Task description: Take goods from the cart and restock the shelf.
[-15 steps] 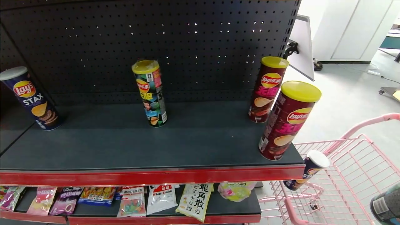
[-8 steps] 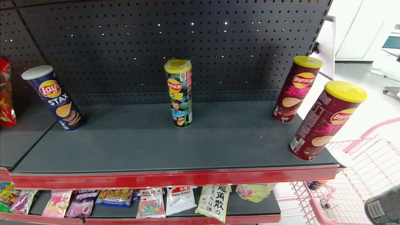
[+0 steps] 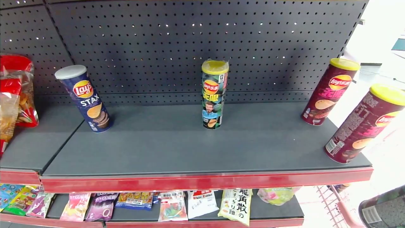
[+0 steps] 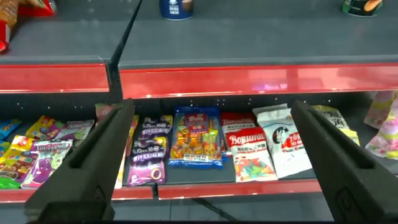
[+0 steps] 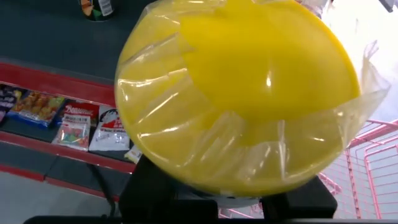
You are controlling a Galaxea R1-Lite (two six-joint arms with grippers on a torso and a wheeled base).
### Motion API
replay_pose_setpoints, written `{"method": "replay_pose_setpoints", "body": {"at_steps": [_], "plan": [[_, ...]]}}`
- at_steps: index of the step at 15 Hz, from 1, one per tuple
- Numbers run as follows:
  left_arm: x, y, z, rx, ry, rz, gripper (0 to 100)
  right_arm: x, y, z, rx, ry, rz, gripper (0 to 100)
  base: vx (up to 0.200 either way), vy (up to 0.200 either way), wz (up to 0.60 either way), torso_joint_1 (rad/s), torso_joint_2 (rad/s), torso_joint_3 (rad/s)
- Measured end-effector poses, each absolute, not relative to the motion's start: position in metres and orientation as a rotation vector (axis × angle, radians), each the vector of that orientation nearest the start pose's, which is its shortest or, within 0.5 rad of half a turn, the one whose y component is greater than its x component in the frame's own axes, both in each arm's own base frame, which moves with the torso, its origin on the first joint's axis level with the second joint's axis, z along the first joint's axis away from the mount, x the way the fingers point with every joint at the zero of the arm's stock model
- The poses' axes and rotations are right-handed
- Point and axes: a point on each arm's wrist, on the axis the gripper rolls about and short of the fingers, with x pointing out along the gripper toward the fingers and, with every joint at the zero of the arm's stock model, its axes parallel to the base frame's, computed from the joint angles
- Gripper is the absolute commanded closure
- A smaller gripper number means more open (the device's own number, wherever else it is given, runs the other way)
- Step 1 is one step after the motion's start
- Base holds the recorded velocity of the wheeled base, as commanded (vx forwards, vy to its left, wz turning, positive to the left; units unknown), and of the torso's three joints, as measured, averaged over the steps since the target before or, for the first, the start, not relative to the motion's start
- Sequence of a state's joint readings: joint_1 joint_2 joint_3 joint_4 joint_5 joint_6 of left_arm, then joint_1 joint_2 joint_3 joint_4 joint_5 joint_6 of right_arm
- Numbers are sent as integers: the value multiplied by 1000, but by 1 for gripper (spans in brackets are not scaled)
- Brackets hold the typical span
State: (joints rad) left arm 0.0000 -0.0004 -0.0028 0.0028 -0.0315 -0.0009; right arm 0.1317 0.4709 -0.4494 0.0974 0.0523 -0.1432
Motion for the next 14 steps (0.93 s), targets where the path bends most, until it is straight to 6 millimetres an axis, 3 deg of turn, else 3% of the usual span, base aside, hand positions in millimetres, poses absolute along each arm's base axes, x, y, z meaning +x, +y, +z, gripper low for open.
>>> {"method": "replay_pose_setpoints", "body": {"at_steps": [6, 14], "plan": [[-23, -1, 76, 0, 0, -31, 0, 10, 5, 192, -142, 104, 307, 100, 200, 0, 0, -1, 3, 3], [-23, -1, 76, 2, 2, -32, 0, 1, 6, 192, -138, 61, 440, 100, 0, 0, 0, 0, 0, 0]]}}
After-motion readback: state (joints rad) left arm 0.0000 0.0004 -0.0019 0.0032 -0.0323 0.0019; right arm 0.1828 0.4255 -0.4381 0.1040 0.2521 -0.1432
